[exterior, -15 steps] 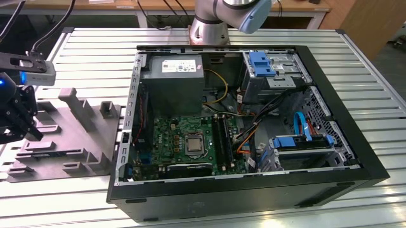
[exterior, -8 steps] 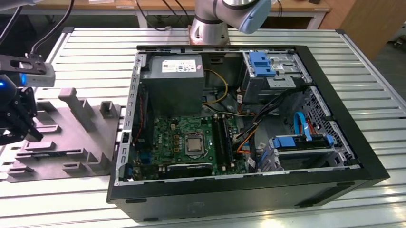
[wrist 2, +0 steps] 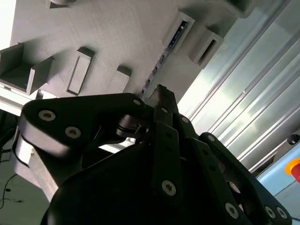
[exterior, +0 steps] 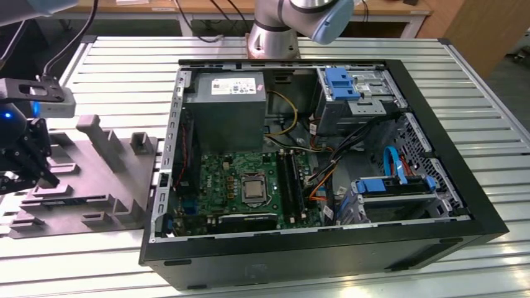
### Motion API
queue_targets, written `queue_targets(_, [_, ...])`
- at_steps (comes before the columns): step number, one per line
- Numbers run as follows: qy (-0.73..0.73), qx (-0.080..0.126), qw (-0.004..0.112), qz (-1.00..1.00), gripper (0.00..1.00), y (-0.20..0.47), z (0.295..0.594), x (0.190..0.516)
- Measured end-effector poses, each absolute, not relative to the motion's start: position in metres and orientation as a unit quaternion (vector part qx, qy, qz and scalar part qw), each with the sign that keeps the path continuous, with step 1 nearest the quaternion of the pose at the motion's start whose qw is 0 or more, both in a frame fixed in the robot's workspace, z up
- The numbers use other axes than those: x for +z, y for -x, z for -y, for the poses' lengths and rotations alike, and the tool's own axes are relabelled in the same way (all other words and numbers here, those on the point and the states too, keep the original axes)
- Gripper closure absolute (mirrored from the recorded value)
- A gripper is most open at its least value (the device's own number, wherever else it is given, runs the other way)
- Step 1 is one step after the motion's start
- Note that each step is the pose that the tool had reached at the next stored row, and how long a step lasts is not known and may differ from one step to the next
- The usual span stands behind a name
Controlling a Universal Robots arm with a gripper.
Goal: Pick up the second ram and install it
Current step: 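Pick up the second ram and move it above second insertion slot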
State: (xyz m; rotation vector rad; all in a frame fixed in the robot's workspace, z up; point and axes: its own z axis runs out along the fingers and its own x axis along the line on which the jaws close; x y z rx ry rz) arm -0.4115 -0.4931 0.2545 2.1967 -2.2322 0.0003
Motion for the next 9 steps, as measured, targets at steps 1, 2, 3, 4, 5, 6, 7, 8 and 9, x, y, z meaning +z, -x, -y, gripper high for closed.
queue_targets(1, [-0.703,0.0,0.005,0.711,0.9,0.4119,0.4926,0.2529])
queue_targets(2, [-0.704,0.0,0.005,0.71,0.9,0.4123,0.4922,0.2515])
queue_targets(3, [-0.706,0.0,0.005,0.708,0.9,0.4128,0.4916,0.2502])
queue_targets(4, [-0.708,0.0,0.005,0.706,0.9,0.4131,0.4911,0.2489])
queue_targets(5, [-0.71,0.0,0.005,0.704,0.9,0.4133,0.4906,0.2476])
queue_targets(6, [-0.712,0.0,0.005,0.702,0.9,0.4135,0.49,0.2461])
queue_targets(7, [-0.715,0.0,0.005,0.699,0.9,0.4138,0.4895,0.2447])
queue_targets(8, [-0.716,0.0,0.005,0.698,0.9,0.4146,0.489,0.2436])
queue_targets(9, [-0.716,0.0,0.005,0.698,0.9,0.416,0.4888,0.2429])
